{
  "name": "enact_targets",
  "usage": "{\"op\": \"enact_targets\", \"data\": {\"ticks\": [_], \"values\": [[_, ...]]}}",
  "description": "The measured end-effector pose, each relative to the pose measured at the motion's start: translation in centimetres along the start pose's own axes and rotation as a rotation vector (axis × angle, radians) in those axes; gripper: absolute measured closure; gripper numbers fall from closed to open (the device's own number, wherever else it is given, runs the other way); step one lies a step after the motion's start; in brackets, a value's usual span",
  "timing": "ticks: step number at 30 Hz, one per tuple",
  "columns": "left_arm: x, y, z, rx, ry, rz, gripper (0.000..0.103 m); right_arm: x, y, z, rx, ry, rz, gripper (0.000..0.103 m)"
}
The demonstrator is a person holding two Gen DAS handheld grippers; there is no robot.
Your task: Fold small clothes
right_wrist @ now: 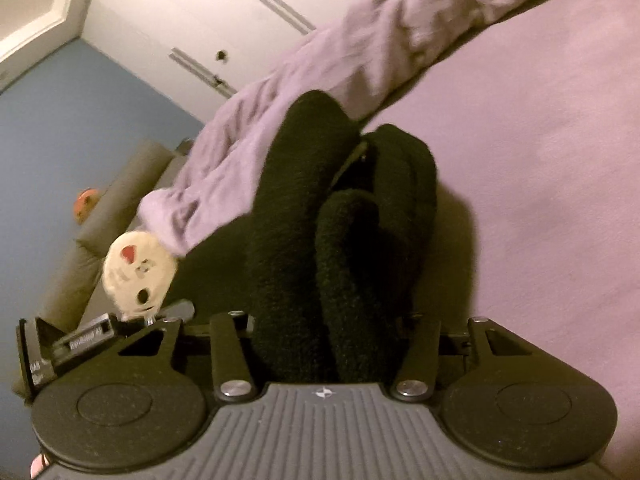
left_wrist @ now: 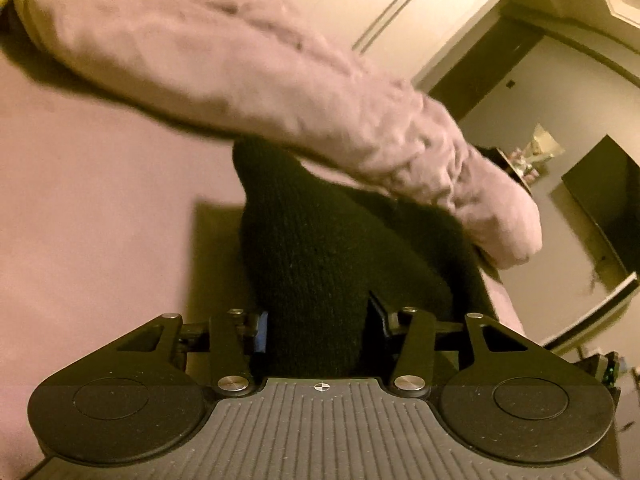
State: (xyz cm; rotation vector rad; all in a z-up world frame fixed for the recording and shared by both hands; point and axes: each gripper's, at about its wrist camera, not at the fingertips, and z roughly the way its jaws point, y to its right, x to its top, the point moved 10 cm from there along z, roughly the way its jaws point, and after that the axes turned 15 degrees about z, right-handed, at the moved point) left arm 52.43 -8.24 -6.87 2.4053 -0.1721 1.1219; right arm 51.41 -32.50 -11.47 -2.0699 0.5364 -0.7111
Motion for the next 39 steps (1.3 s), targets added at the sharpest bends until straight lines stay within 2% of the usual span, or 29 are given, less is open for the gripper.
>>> {"op": "enact_targets", "data": {"ticks": [3, 4, 6, 7, 8, 9, 10, 12, 13, 15, 17, 20, 23, 26, 29, 31, 33, 34, 37, 39], "values": [[0.9, -2.5, -2.3, 0.061, 0.023, -0.014, 0.051, -2.1, -1.3, 1.7, 0.036, -0.036, -0.002, 0.055], [0.7, -3.5, -2.8, 0.094, 0.009, -0.006, 0.048, -2.7, -1.6, 2.2, 0.037, -0.040, -0.012, 0.054], [-0.2, -5.6, -3.8, 0.196, -0.041, 0.032, 0.050, -3.5, -1.7, 2.7, -0.002, -0.030, -0.010, 0.040], [-0.5, -6.3, -4.4, 0.239, -0.050, 0.069, 0.049, -3.5, -1.6, 2.4, -0.026, -0.010, -0.015, 0.037], [-0.7, -6.9, -5.4, 0.285, -0.050, 0.115, 0.047, -3.3, -1.5, 1.8, -0.049, 0.019, -0.029, 0.031], [-0.8, -7.5, -6.6, 0.322, -0.037, 0.154, 0.040, -3.1, -1.6, 0.9, -0.064, 0.050, -0.034, 0.031], [-0.8, -7.9, -7.5, 0.346, -0.021, 0.174, 0.026, -2.6, -1.9, -0.5, -0.080, 0.104, -0.044, 0.030], [-0.6, -8.3, -9.0, 0.376, 0.029, 0.179, 0.013, -1.5, -3.5, -3.3, -0.094, 0.240, -0.099, 0.030], [-0.5, -8.4, -9.4, 0.380, 0.054, 0.164, 0.011, -1.1, -4.5, -4.3, -0.090, 0.303, -0.129, 0.030], [-0.2, -8.2, -9.1, 0.366, 0.077, 0.117, 0.008, -0.4, -7.1, -5.4, -0.080, 0.404, -0.176, 0.020], [0.0, -7.6, -8.0, 0.347, 0.075, 0.078, 0.008, -0.5, -9.3, -4.1, -0.088, 0.416, -0.228, 0.015], [0.5, -6.4, -6.6, 0.348, 0.091, 0.052, 0.007, -1.4, -11.9, 0.4, -0.153, 0.389, -0.369, 0.018], [1.0, -5.7, -4.9, 0.369, 0.126, 0.034, 0.007, -0.8, -12.8, 4.0, -0.222, 0.420, -0.447, 0.034], [1.8, -5.6, -2.8, 0.432, 0.144, 0.037, 0.007, 0.5, -13.0, 5.8, -0.287, 0.493, -0.483, 0.035], [2.3, -5.2, -0.2, 0.463, 0.162, 0.081, 0.006, 1.7, -11.6, 7.3, -0.343, 0.519, -0.489, 0.035], [1.8, -5.2, 1.3, 0.504, 0.152, 0.112, 0.006, 1.9, -9.6, 8.4, -0.421, 0.507, -0.529, 0.035], [0.8, -4.9, 2.8, 0.507, 0.130, 0.133, 0.006, 1.8, -7.1, 8.8, -0.478, 0.503, -0.561, 0.035], [0.3, -4.7, 3.4, 0.507, 0.121, 0.145, 0.006, 2.1, -6.0, 8.7, -0.484, 0.504, -0.526, 0.035], [-0.5, -3.9, 4.6, 0.555, 0.160, 0.229, 0.003, 3.2, -3.8, 8.6, -0.472, 0.522, -0.441, 0.029], [-0.8, -3.7, 5.2, 0.557, 0.171, 0.246, 0.002, 3.5, -2.3, 9.0, -0.478, 0.507, -0.397, 0.028]]}}
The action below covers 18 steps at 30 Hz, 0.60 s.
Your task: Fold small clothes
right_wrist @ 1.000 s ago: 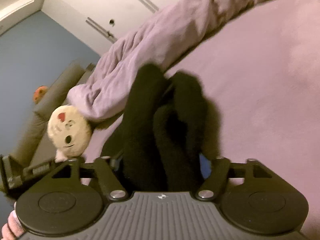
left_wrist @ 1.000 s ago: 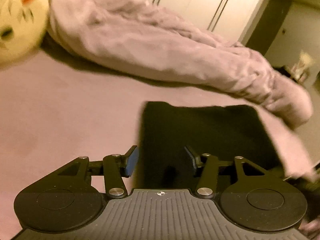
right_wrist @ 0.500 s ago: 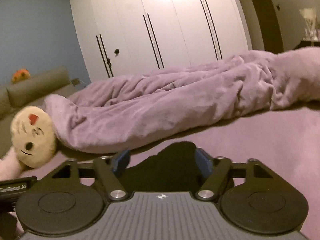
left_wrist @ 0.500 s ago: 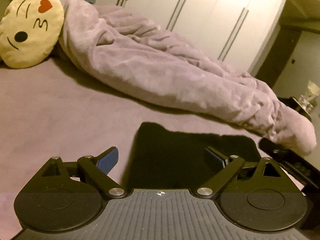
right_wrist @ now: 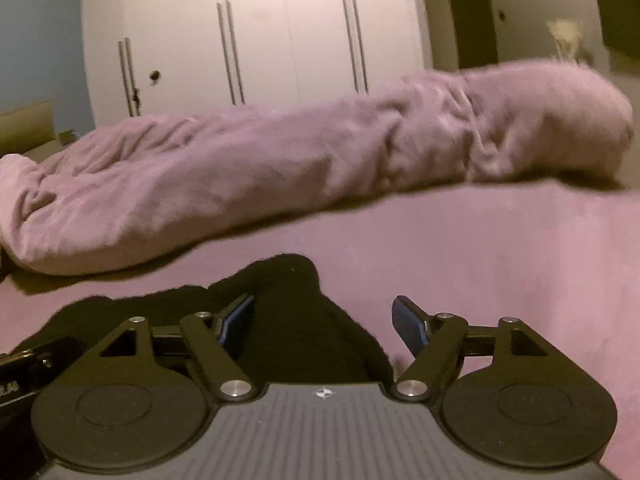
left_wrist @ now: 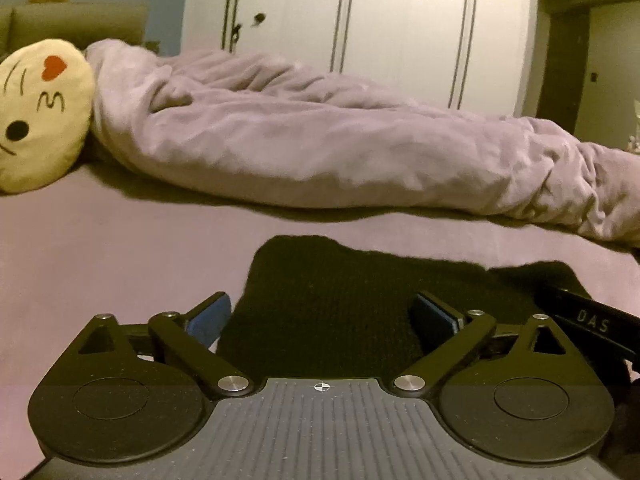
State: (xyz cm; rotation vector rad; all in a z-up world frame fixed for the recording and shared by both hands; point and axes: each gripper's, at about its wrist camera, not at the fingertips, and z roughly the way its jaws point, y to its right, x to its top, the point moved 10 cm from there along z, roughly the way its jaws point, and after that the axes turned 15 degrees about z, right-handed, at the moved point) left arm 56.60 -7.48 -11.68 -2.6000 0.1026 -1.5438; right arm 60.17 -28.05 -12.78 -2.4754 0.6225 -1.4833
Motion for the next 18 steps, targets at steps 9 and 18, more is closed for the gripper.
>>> {"op": "enact_targets", "data": {"ticks": [9, 18], "values": [[-0.9, -0.6, 2.3, -0.042, -0.033, -0.082, 0.000, -1.6, 0.2, 1.3, -0.054, 0.007, -0.044, 0.025], [-0.4, -0.9, 1.0, -0.045, -0.038, -0.100, 0.000, -0.9, 0.6, 0.6, -0.069, 0.020, -0.013, 0.013]]}}
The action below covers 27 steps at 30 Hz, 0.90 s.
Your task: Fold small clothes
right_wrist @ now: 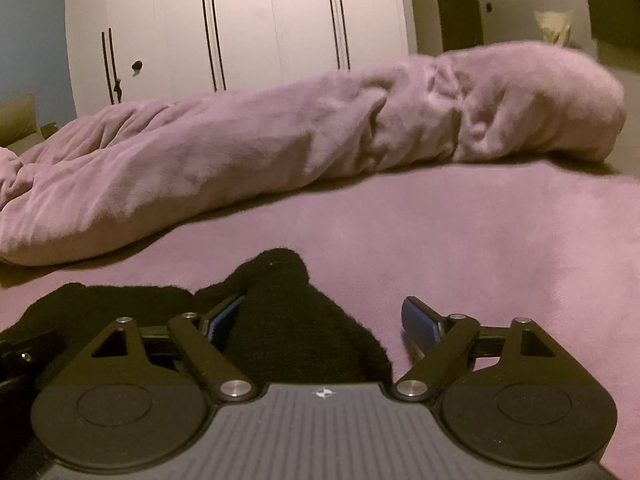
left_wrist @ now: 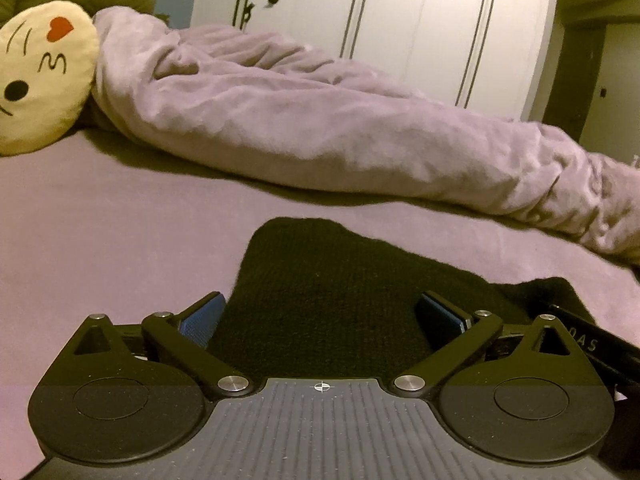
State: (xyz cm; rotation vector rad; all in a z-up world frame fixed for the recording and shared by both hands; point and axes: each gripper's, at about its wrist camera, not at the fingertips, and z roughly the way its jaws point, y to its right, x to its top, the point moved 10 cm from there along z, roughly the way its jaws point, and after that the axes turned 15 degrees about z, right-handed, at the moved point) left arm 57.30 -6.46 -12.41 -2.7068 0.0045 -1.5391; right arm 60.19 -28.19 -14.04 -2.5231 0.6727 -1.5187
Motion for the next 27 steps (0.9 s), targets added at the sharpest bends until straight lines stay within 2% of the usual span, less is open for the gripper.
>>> {"op": "enact_targets", "data": {"ticks": [3, 4, 6, 8, 10, 13, 17, 20, 25, 27], "values": [[0.0, -1.6, -3.0, 0.018, -0.074, -0.069, 0.000, 1.2, -1.0, -3.1, -0.003, 0.034, -0.016, 0.008], [-0.2, -1.8, -4.4, -0.003, -0.080, -0.074, 0.000, 1.4, -1.5, -4.6, 0.023, 0.050, -0.024, 0.007], [-1.2, -2.0, -7.5, -0.053, -0.068, -0.045, 0.000, 1.3, -2.2, -8.5, 0.084, 0.098, -0.054, 0.004], [-3.3, -2.6, -10.5, -0.060, -0.078, -0.028, 0.000, -0.1, -2.2, -11.3, 0.089, 0.102, -0.116, 0.004], [-5.2, -3.4, -12.4, -0.053, -0.106, -0.041, 0.000, -2.4, -1.4, -13.0, 0.090, 0.034, -0.157, 0.004], [-7.5, -4.5, -14.0, -0.027, -0.185, -0.083, 0.000, -4.4, 1.4, -14.0, 0.019, -0.022, -0.162, 0.004], [-8.4, -4.8, -15.1, -0.038, -0.225, -0.096, 0.000, -5.2, 4.2, -14.4, -0.001, -0.084, -0.106, 0.004], [-8.9, -4.5, -15.6, -0.049, -0.269, -0.076, 0.000, -5.6, 4.2, -13.5, -0.023, -0.105, -0.200, 0.004], [-9.5, -4.0, -17.7, -0.051, -0.279, -0.085, 0.000, -5.3, 4.3, -11.5, -0.040, -0.280, -0.146, 0.004], [-10.4, -3.9, -18.5, -0.066, -0.299, -0.111, 0.000, -4.8, 3.9, -12.2, -0.057, -0.309, -0.156, 0.004]]}}
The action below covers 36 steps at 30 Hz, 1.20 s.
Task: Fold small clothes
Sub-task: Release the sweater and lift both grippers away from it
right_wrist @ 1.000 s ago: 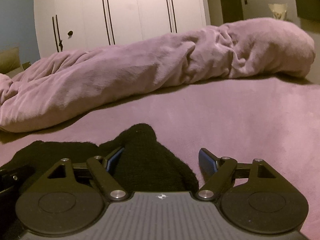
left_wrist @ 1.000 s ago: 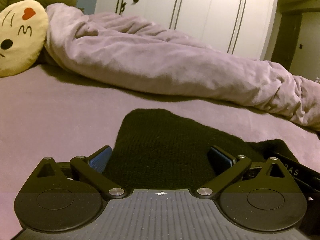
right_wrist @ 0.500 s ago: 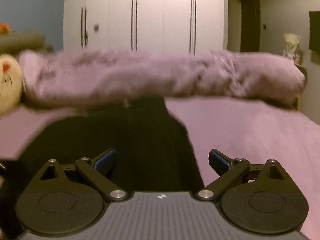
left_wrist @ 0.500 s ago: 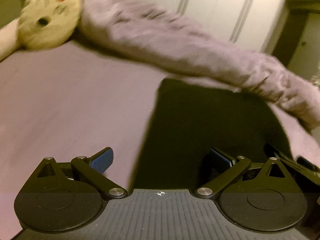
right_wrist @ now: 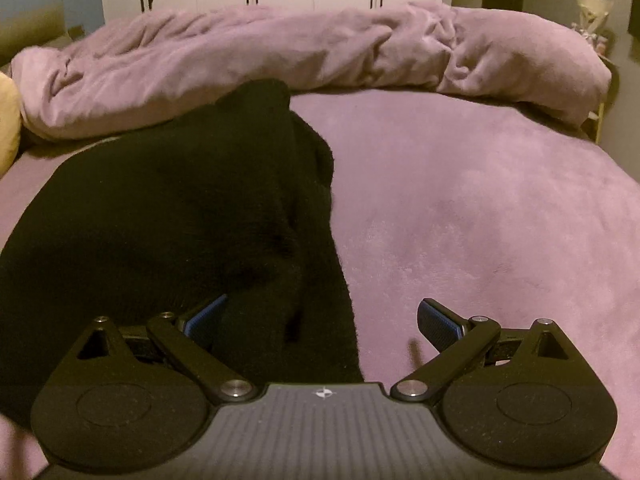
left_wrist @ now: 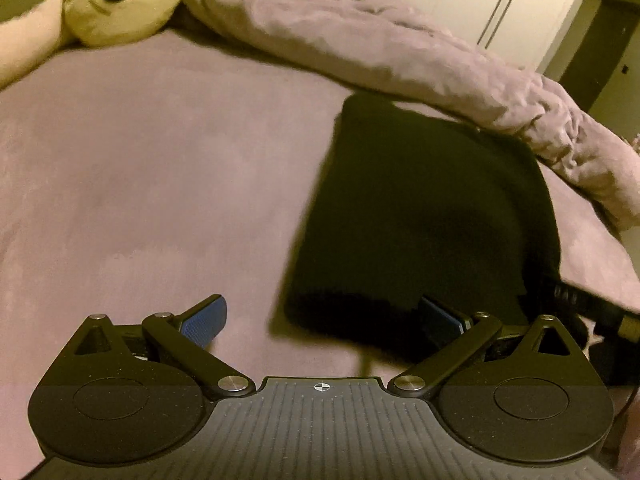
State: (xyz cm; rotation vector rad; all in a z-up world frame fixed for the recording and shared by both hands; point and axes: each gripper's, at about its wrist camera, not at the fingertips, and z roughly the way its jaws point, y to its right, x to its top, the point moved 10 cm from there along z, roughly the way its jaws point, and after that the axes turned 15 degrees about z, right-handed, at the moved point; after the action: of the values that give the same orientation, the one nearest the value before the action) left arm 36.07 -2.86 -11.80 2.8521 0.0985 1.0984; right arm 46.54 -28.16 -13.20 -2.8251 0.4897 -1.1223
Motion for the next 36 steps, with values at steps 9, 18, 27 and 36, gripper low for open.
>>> {"op": "enact_targets", "data": {"ticks": [9, 18, 27, 36], "values": [[-3.9, 0.2, -1.5, -0.008, -0.060, -0.019, 0.000, -3.9, 0.7, -3.3, 0.023, -0.076, 0.053, 0.004], [-5.0, -1.5, -5.2, 0.020, -0.024, 0.028, 0.000, -4.2, 1.4, -6.7, -0.101, -0.023, -0.039, 0.004], [-4.7, 0.7, -7.0, 0.058, 0.006, 0.180, 0.000, -10.5, 4.4, -13.2, -0.006, -0.101, 0.107, 0.004], [-4.9, 2.7, -8.7, 0.036, -0.002, 0.248, 0.000, -13.2, 3.2, -18.2, 0.072, -0.108, 0.135, 0.004]]}}
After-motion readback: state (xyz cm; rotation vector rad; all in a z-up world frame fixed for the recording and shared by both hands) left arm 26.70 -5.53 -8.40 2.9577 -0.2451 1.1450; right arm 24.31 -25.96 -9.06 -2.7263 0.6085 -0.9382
